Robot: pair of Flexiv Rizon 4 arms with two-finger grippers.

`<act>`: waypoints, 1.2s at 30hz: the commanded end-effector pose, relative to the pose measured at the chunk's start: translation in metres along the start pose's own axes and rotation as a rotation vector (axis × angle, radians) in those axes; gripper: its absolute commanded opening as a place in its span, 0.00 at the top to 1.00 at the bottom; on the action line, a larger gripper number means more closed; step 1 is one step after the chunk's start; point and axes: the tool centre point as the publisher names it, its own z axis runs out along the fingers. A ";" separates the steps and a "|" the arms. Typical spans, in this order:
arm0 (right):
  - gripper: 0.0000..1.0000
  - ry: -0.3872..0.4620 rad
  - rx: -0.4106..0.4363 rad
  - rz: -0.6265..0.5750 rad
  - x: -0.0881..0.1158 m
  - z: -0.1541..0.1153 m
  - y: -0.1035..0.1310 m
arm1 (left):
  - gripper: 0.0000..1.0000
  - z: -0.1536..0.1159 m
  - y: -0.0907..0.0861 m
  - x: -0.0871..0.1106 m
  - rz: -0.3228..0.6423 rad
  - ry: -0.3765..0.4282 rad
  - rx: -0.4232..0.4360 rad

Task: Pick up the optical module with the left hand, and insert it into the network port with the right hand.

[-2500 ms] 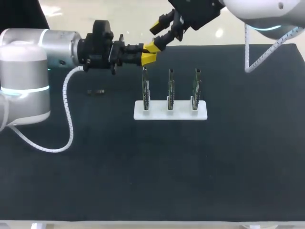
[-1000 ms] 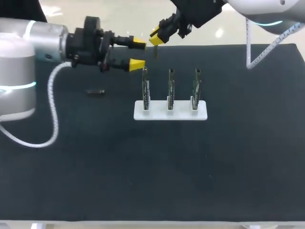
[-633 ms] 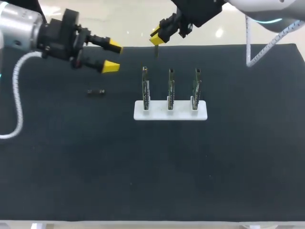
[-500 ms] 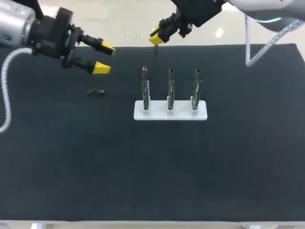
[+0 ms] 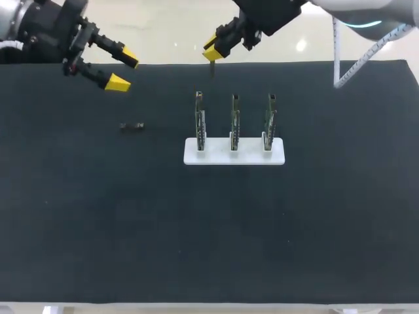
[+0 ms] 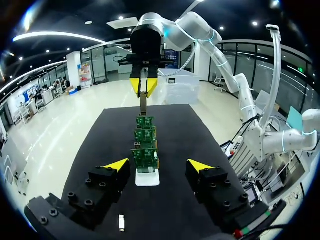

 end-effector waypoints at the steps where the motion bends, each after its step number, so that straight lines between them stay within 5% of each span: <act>1: 1.00 0.022 -0.005 0.001 0.001 0.002 -0.008 | 0.00 0.000 0.002 0.000 0.000 0.002 0.004; 22: 1.00 0.103 -0.078 -0.038 0.062 0.013 -0.028 | 0.00 0.000 0.002 0.000 0.000 0.002 0.004; 36: 1.00 0.119 -0.074 -0.019 0.067 0.012 -0.022 | 0.00 0.000 0.002 0.000 0.000 0.002 0.004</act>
